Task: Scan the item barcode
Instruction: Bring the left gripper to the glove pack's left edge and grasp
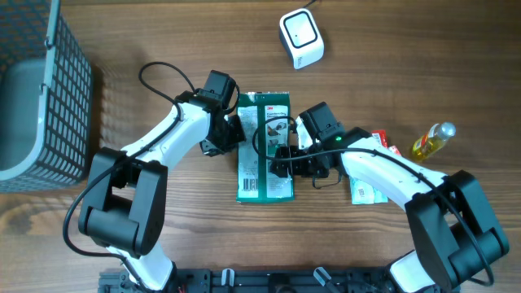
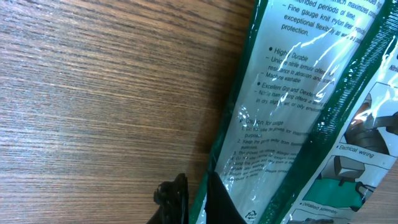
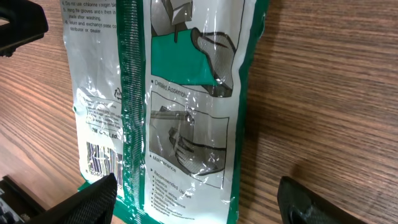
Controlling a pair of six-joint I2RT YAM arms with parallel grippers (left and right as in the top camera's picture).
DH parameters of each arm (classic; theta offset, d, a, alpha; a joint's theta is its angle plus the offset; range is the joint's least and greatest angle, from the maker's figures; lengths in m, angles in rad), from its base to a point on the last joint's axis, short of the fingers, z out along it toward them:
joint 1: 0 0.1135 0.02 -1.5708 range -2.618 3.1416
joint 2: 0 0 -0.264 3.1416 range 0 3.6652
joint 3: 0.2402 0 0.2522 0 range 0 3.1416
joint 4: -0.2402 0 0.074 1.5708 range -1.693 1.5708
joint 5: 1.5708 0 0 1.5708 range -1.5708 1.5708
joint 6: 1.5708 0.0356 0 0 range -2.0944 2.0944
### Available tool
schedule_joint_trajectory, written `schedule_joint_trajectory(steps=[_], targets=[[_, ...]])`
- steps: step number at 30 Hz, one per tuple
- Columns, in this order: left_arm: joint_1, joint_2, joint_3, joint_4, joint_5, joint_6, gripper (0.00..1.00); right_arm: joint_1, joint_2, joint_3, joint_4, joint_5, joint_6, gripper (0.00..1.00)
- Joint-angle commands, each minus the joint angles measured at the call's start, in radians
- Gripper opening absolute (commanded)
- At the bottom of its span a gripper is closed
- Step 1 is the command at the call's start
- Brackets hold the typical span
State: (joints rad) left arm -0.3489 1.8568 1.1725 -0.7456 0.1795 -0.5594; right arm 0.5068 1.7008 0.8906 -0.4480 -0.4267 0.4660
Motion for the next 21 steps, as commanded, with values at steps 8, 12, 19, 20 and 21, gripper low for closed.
schedule_joint_trajectory(steps=[8, 12, 19, 20, 21], targets=[[-0.003, 0.012, -0.036, 0.057, -0.013, 0.031, 0.04, -0.002, 0.011, -0.003, 0.004, -0.024, -0.018, 0.83], [-0.003, 0.03, -0.061, 0.085, -0.013, 0.027, 0.04, -0.002, 0.011, -0.003, 0.007, -0.024, -0.017, 0.83], [-0.019, 0.071, -0.062, 0.108, 0.013, 0.027, 0.04, -0.002, 0.011, -0.003, 0.006, -0.024, -0.017, 0.83], [-0.026, 0.074, -0.062, 0.112, 0.013, 0.027, 0.04, -0.002, 0.011, -0.003, 0.006, -0.024, -0.017, 0.83], [-0.031, 0.074, -0.062, 0.114, 0.013, 0.027, 0.04, -0.002, 0.011, -0.003, 0.006, -0.024, -0.017, 0.83]])
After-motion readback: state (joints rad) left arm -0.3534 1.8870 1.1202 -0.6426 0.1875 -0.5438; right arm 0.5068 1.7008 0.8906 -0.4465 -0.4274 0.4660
